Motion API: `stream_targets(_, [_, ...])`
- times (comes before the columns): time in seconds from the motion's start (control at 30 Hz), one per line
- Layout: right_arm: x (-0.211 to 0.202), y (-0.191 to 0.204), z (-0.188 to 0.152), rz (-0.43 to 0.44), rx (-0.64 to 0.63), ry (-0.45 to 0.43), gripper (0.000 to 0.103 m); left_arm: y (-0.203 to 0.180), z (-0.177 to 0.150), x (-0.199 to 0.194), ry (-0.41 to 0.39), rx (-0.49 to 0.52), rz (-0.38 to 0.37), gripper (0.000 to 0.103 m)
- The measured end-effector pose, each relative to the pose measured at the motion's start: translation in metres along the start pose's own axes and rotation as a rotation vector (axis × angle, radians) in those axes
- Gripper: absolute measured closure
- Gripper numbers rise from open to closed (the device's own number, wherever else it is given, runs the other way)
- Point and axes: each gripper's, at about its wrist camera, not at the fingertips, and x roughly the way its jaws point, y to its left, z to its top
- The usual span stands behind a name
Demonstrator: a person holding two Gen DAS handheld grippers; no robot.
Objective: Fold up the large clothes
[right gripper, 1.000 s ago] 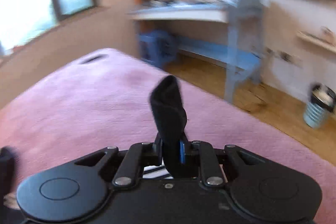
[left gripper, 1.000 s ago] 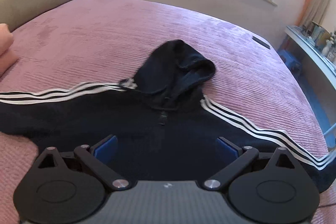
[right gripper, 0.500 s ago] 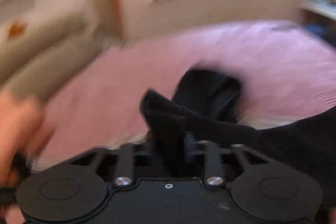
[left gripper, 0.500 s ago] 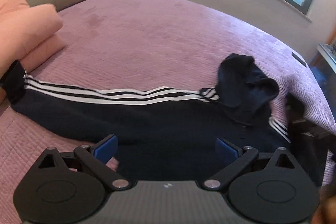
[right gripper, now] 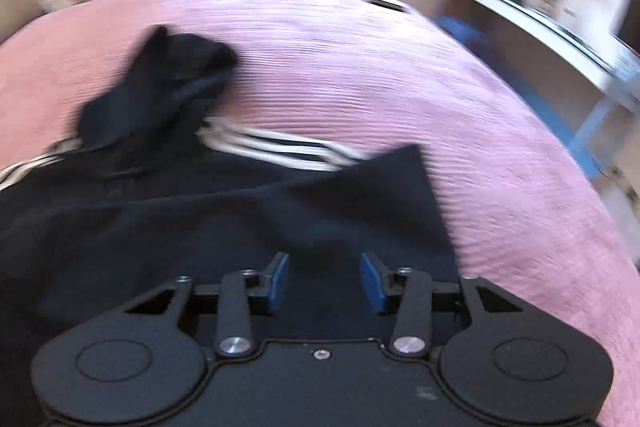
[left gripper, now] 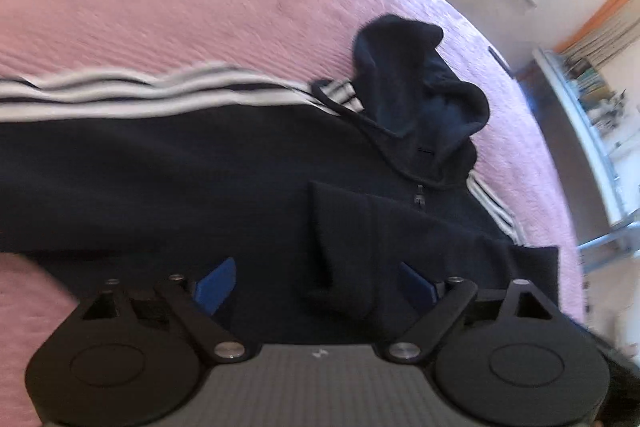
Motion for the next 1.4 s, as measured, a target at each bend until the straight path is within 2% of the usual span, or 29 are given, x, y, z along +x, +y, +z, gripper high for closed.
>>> stream_targets(0.07, [0.009, -0.013, -0.002, -0.015, 0.017, 0.009, 0.058, -0.002, 0.001, 0.018, 0.034, -0.015, -0.004, 0.015])
stream_targets(0.13, [0.021, -0.018, -0.008, -0.018, 0.035, 0.054, 0.062, -0.003, 0.002, 0.031, 0.067, -0.019, 0.0, 0.015])
stream_targets(0.23, [0.039, -0.013, -0.013, 0.011, 0.053, 0.136, 0.062, -0.008, -0.001, 0.042, 0.058, -0.017, 0.004, 0.013])
stream_targets(0.27, [0.039, -0.01, -0.015, 0.005, 0.043, 0.134, 0.062, -0.011, -0.002, 0.043, 0.048, 0.004, 0.014, 0.023])
stream_targets(0.33, [0.037, -0.006, -0.016, 0.015, 0.038, 0.126, 0.06, -0.025, -0.001, 0.049, 0.033, 0.099, 0.051, 0.094])
stream_targets(0.4, [0.033, -0.007, -0.014, 0.039, 0.061, 0.125, 0.06, -0.034, 0.002, 0.05, 0.025, 0.146, 0.05, 0.095])
stream_targets(0.57, [0.009, -0.004, 0.004, 0.109, 0.082, 0.076, 0.06, -0.04, 0.023, -0.007, -0.145, 0.159, -0.1, 0.098])
stream_targets(0.67, [0.0, 0.003, 0.013, 0.184, 0.092, 0.049, 0.06, -0.03, 0.036, -0.05, -0.255, 0.174, -0.034, 0.098])
stream_targets(0.73, [-0.003, 0.01, 0.016, 0.233, 0.092, 0.049, 0.052, -0.011, 0.039, -0.067, -0.293, 0.168, 0.074, 0.097])
stream_targets(0.77, [-0.001, 0.015, 0.017, 0.241, 0.085, 0.058, 0.049, -0.001, 0.04, -0.067, -0.279, 0.177, 0.131, 0.097])
stream_targets(0.87, [0.017, 0.029, 0.019, 0.185, 0.037, 0.1, 0.048, 0.029, 0.036, -0.035, -0.13, 0.175, 0.33, 0.092])
stream_targets(0.93, [0.03, 0.031, 0.022, 0.165, 0.026, 0.116, 0.051, 0.036, 0.029, -0.026, -0.106, 0.212, 0.37, 0.088])
stream_targets(1.0, [0.038, 0.032, 0.028, 0.138, 0.017, 0.123, 0.06, 0.034, 0.024, -0.037, -0.156, 0.212, 0.356, 0.077])
stream_targets(1.07, [0.037, 0.034, 0.034, 0.147, -0.001, 0.08, 0.061, 0.025, 0.023, -0.053, -0.234, 0.21, 0.283, 0.075])
stream_targets(1.13, [0.036, 0.043, 0.039, 0.159, -0.024, 0.055, 0.061, 0.014, 0.026, -0.055, -0.258, 0.219, 0.182, 0.076])
stream_targets(1.2, [0.045, 0.056, 0.037, 0.183, -0.042, 0.089, 0.061, 0.006, 0.029, -0.038, -0.206, 0.213, 0.115, 0.076])
stream_targets(1.27, [0.066, 0.07, 0.027, 0.176, -0.073, 0.17, 0.061, 0.008, 0.03, -0.009, -0.135, 0.189, 0.125, 0.077])
stream_targets(1.3, [0.081, 0.075, 0.02, 0.164, -0.09, 0.242, 0.06, 0.014, 0.029, 0.008, -0.092, 0.165, 0.153, 0.081])
stream_targets(1.33, [0.088, 0.079, 0.015, 0.149, -0.104, 0.261, 0.06, 0.021, 0.028, 0.022, -0.049, 0.138, 0.188, 0.088])
stream_targets(1.4, [0.083, 0.082, 0.021, 0.116, -0.102, 0.276, 0.06, 0.03, 0.024, 0.026, -0.049, 0.106, 0.181, 0.088])
